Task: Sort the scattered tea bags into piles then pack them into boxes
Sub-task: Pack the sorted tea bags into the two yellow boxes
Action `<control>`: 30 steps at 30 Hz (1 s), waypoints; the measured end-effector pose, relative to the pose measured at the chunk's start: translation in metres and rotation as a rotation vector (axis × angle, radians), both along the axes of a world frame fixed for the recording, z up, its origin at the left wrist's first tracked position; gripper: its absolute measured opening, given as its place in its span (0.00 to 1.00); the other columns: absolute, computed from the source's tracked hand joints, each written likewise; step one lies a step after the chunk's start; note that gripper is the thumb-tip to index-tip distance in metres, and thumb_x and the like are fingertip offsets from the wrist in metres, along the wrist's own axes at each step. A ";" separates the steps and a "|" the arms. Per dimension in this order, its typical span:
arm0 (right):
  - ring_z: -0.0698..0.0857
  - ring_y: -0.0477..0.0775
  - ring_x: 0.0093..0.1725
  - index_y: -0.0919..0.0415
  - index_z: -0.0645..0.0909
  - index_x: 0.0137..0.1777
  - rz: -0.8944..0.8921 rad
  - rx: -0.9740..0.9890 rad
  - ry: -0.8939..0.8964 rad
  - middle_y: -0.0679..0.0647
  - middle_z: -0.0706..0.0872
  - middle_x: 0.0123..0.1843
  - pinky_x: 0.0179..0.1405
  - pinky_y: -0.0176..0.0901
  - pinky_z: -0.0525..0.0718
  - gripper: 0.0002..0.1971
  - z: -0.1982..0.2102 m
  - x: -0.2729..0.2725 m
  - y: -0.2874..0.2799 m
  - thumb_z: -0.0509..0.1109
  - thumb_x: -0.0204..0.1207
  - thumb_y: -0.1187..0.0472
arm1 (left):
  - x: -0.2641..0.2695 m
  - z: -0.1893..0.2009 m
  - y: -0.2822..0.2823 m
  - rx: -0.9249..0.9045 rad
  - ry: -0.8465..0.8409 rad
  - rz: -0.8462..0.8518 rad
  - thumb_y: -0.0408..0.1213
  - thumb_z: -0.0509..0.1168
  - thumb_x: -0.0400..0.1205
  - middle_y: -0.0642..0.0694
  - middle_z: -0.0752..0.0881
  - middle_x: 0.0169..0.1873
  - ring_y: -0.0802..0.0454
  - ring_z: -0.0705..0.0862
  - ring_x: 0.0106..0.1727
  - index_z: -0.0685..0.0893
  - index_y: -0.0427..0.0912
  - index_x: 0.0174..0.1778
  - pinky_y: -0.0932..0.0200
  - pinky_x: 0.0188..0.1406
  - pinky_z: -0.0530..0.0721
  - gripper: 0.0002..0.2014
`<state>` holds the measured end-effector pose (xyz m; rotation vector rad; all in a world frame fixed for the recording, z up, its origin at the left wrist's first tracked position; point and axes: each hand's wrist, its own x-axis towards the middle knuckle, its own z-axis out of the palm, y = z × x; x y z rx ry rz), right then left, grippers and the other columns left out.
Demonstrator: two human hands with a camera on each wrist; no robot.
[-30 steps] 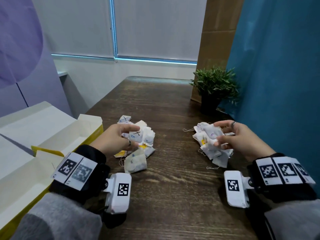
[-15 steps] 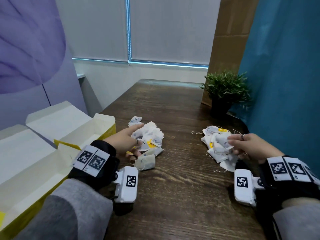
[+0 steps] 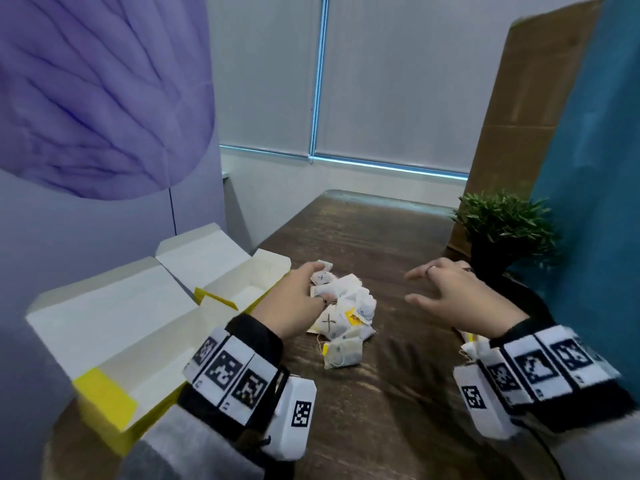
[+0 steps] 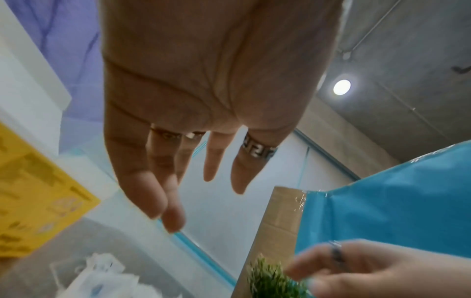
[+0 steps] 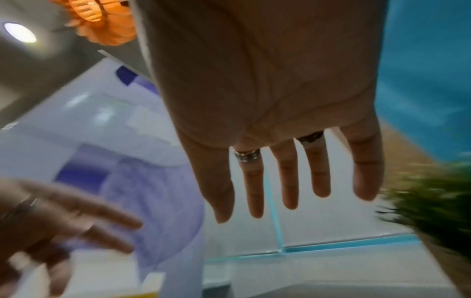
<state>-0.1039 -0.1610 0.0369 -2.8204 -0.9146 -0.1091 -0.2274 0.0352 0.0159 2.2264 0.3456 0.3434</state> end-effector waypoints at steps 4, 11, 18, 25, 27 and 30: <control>0.62 0.56 0.76 0.48 0.66 0.76 0.273 -0.178 -0.107 0.47 0.65 0.77 0.73 0.59 0.70 0.26 0.007 -0.010 0.091 0.63 0.78 0.49 | -0.030 0.001 0.009 -0.019 -0.137 0.116 0.39 0.62 0.82 0.47 0.68 0.77 0.50 0.70 0.74 0.59 0.52 0.80 0.61 0.70 0.67 0.30; 0.63 0.64 0.76 0.46 0.66 0.76 0.486 -0.586 -0.096 0.52 0.65 0.78 0.69 0.66 0.72 0.27 -0.026 -0.007 0.197 0.65 0.78 0.59 | -0.050 -0.014 0.017 -0.155 -0.212 0.171 0.37 0.63 0.81 0.48 0.62 0.78 0.48 0.62 0.79 0.53 0.55 0.81 0.53 0.76 0.62 0.35; 0.75 0.61 0.63 0.52 0.81 0.58 0.410 -0.374 -0.174 0.57 0.79 0.64 0.61 0.58 0.79 0.12 -0.008 0.001 0.183 0.61 0.78 0.59 | -0.049 -0.018 0.014 -0.179 -0.259 0.126 0.37 0.64 0.81 0.50 0.53 0.81 0.51 0.53 0.82 0.50 0.53 0.82 0.58 0.77 0.56 0.37; 0.74 0.55 0.69 0.50 0.79 0.58 0.263 -0.027 -0.378 0.46 0.79 0.67 0.61 0.55 0.77 0.11 0.036 -0.014 0.097 0.61 0.81 0.50 | -0.045 -0.009 0.001 -0.325 -0.391 0.150 0.41 0.66 0.80 0.49 0.49 0.81 0.51 0.52 0.82 0.46 0.55 0.81 0.54 0.78 0.55 0.41; 0.77 0.56 0.65 0.51 0.79 0.58 0.260 -0.005 -0.444 0.47 0.81 0.64 0.60 0.54 0.77 0.10 0.041 -0.021 0.066 0.61 0.81 0.52 | -0.041 0.000 -0.008 -0.413 -0.397 0.138 0.47 0.65 0.79 0.49 0.49 0.82 0.50 0.53 0.82 0.45 0.57 0.81 0.53 0.76 0.57 0.41; 0.82 0.59 0.56 0.54 0.83 0.51 0.315 0.080 -0.582 0.51 0.86 0.53 0.54 0.55 0.79 0.06 0.037 -0.033 0.024 0.69 0.76 0.58 | -0.030 0.018 -0.023 -0.599 -0.429 0.095 0.60 0.66 0.70 0.49 0.50 0.82 0.50 0.59 0.79 0.45 0.61 0.81 0.52 0.71 0.63 0.47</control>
